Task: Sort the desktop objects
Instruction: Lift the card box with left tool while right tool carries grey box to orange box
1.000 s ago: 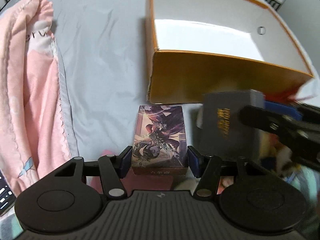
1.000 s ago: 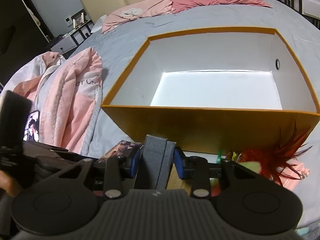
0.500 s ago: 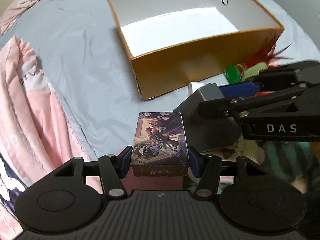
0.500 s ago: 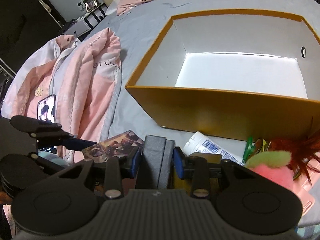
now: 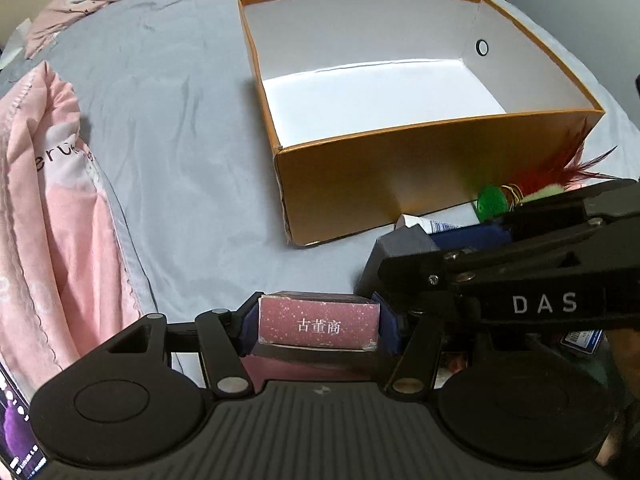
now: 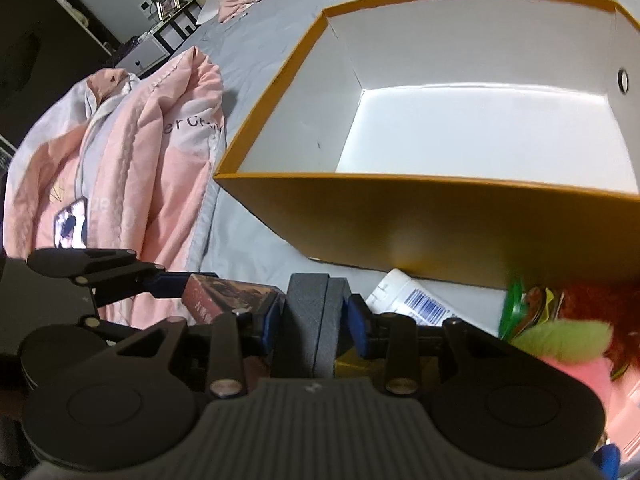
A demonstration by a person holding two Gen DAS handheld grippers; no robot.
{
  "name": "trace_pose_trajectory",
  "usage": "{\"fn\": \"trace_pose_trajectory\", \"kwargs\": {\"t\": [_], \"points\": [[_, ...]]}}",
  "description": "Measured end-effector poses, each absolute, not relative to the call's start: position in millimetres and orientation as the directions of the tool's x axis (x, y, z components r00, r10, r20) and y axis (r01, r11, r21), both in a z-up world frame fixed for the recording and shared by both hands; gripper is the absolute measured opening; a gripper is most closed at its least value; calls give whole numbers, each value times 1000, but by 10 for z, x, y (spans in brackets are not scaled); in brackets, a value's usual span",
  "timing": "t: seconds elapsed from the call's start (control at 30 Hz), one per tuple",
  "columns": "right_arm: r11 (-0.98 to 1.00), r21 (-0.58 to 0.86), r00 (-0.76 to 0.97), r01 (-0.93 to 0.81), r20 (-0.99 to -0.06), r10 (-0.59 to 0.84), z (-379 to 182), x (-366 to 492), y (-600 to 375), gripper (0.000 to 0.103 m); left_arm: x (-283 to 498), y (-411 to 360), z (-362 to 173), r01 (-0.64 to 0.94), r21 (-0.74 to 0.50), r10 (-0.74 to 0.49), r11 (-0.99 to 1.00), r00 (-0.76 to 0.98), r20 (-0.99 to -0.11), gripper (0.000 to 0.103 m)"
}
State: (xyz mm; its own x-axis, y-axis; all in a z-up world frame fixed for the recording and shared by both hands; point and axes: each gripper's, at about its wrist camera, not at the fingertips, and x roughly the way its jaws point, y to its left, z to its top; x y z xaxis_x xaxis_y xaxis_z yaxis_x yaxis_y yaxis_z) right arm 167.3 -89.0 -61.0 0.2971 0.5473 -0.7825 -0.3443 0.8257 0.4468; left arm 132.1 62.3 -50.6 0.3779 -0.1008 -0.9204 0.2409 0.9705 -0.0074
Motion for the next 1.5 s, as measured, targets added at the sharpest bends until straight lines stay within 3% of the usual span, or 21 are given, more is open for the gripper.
{"fn": "trace_pose_trajectory", "kwargs": {"t": [0.47,0.67,0.87,1.17,1.5], "points": [[827,475,279,-301,-785,553,-602,1651,-975,42,1210,585,-457,263,-1,-118,965,432,-894,67],[818,503,291,-278,-768,571,-523,1592,-1097,42,1169,697,-414,180,-61,-132,982,415,-900,67],[821,489,285,-293,-775,564,-518,1605,-1046,43,988,417,-337,439,77,-135,895,433,-891,67],[829,434,283,-354,-795,537,-485,1553,-921,45,911,252,-385,679,141,-179,721,378,-908,67],[830,358,288,-427,-816,500,-506,1509,-778,46,1039,334,-414,538,44,-213,842,406,-889,67]]}}
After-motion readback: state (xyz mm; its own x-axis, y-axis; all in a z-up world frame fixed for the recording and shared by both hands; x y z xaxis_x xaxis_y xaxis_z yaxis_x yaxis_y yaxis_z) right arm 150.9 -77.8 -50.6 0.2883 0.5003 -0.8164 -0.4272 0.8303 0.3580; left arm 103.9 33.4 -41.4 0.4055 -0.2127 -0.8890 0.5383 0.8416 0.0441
